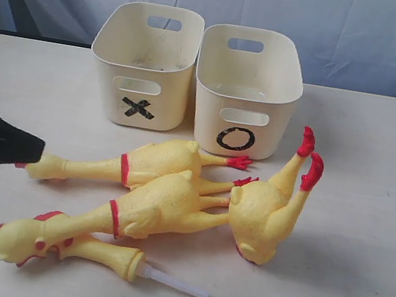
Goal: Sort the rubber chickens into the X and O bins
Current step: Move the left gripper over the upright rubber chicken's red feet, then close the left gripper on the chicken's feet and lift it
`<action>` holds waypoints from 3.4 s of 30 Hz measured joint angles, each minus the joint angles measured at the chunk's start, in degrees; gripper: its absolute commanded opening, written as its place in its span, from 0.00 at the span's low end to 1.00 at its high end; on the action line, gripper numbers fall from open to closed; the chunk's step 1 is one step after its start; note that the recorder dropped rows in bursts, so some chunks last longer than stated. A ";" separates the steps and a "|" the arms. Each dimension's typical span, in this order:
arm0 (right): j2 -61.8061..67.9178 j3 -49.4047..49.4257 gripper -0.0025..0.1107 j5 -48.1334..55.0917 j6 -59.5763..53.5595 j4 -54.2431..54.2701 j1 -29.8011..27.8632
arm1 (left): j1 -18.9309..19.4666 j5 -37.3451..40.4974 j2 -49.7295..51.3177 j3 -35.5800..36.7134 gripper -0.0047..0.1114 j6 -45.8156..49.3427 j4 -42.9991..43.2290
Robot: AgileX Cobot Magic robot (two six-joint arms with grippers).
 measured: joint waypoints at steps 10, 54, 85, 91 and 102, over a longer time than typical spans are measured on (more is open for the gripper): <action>0.00 0.00 0.07 0.00 0.00 0.00 0.00 | -25.85 -22.95 7.85 -2.48 0.04 -3.42 5.54; 0.00 0.00 0.07 0.00 0.00 0.00 0.00 | -50.01 -43.73 35.35 -21.23 0.81 -3.46 4.56; 0.00 0.00 0.07 0.00 0.00 0.00 0.00 | -50.19 -51.05 41.29 -22.51 0.81 -3.62 -0.93; 0.00 0.00 0.07 0.00 0.00 0.00 0.00 | -50.28 -50.80 41.80 -23.51 0.81 -3.65 -1.92; 0.00 0.00 0.07 0.00 0.00 0.00 0.00 | -50.28 -49.77 46.23 -26.96 0.80 -3.65 -4.43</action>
